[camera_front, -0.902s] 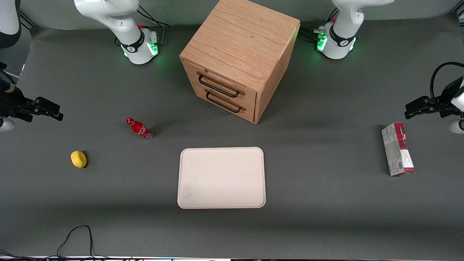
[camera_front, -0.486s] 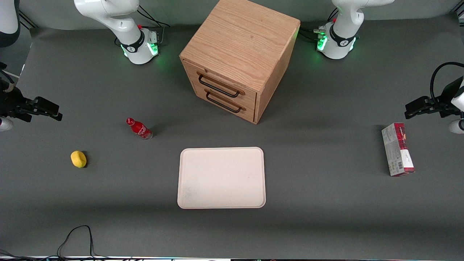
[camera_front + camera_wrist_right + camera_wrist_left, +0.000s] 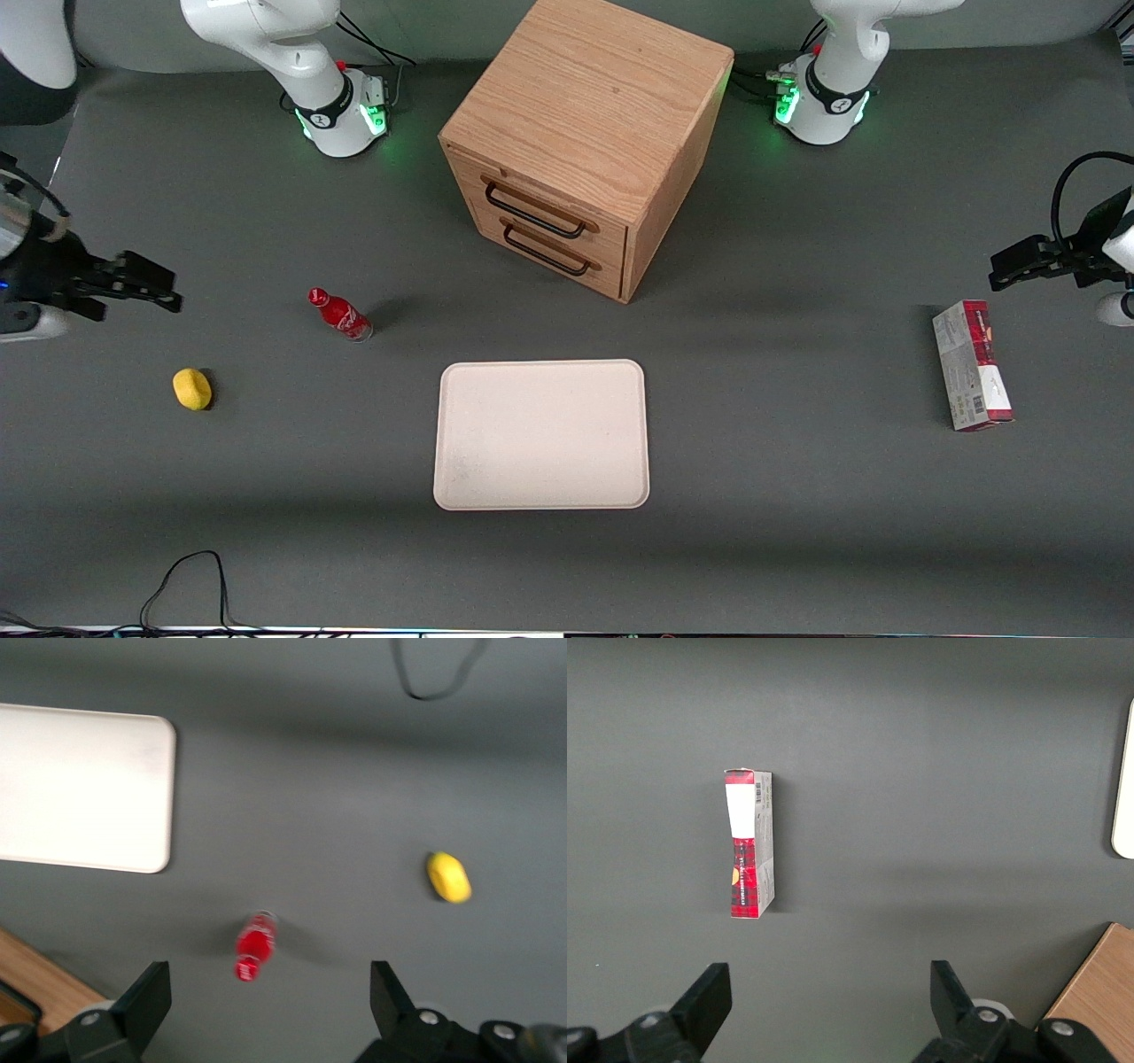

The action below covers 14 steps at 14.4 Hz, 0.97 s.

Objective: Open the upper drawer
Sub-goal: 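Move the right gripper toward the upper drawer's black handle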

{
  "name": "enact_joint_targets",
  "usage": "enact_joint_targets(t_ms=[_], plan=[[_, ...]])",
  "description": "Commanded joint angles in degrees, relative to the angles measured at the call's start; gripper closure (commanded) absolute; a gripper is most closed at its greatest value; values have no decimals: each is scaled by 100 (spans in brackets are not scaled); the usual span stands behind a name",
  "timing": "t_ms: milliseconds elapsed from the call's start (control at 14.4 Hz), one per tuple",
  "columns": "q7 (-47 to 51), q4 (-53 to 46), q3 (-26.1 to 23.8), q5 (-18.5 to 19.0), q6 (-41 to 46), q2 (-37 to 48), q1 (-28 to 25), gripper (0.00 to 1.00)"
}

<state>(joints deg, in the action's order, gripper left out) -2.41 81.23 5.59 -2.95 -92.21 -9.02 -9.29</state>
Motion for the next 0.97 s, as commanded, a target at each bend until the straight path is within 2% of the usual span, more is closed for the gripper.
enact_joint_targets(t_ms=[0, 624, 902], plan=[[39, -598, -14, -188, 116, -433, -520, 0], [39, -609, -14, -145, 89, -741, -2936, 0], [4, -538, -6, -92, 98, -926, -3640, 0]])
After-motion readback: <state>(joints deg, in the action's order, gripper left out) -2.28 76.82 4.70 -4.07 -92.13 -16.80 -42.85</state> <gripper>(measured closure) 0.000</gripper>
